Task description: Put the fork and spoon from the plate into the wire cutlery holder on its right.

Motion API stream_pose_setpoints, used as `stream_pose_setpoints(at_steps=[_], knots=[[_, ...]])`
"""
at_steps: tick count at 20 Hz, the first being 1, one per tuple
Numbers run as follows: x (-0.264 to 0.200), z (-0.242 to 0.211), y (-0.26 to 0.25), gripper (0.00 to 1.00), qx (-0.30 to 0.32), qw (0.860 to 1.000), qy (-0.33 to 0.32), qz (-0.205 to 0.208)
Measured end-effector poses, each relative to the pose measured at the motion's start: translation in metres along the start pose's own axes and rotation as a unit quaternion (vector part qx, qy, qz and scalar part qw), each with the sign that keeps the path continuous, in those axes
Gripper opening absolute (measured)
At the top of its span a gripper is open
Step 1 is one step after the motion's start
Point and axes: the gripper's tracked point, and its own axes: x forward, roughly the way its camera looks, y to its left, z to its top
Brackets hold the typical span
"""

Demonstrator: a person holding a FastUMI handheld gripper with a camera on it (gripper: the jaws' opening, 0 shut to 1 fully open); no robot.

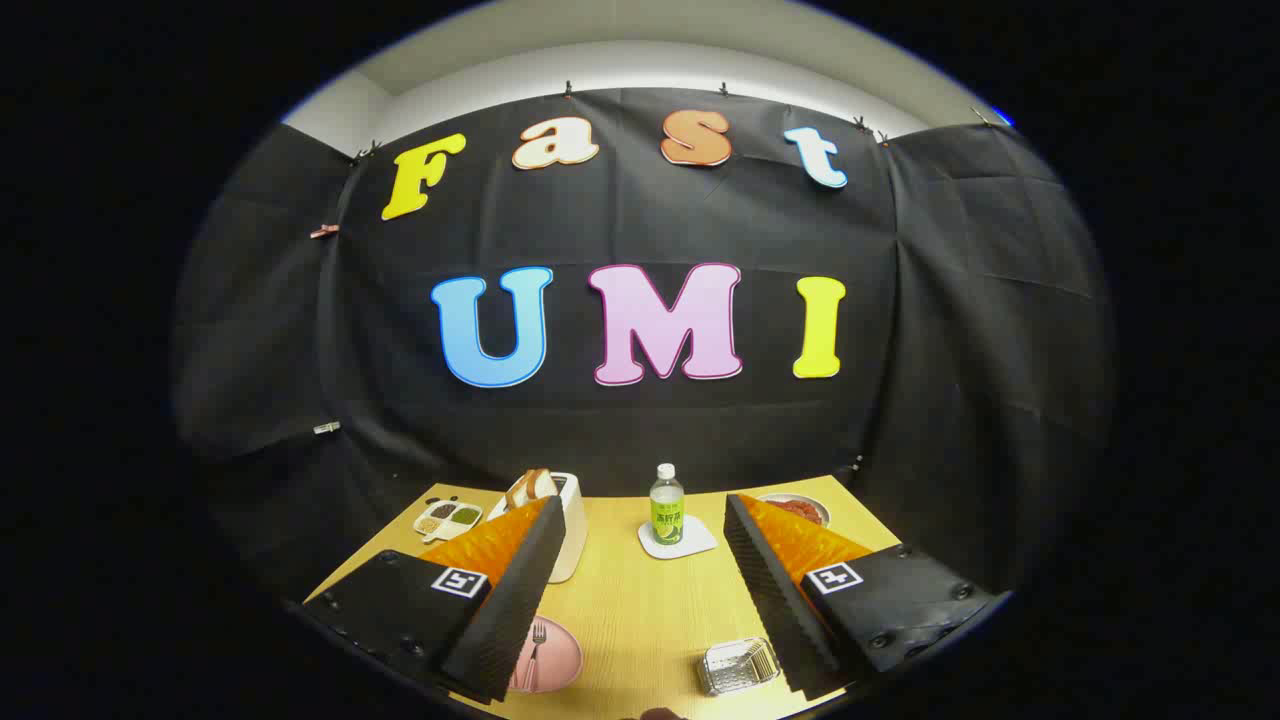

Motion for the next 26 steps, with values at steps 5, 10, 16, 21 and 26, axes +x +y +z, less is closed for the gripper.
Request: stream_pose_setpoints(at_steps=[5,10,16,21,26], knots=[[0.002,-0.006,0.001,0.99,0.0,1.0,0.005,-0.001],[-0.002,-0.008,-0.002,0.99,0.005,1.0,0.007,-0.012],[-0.007,-0.012,-0.004,0.99,0.007,1.0,0.012,-0.014],[-0.005,-0.021,-0.002,0.99,0.005,1.0,0.024,-0.007],[0.0,-0.047,0.013,0.99,0.004,0.998,0.061,0.006]])
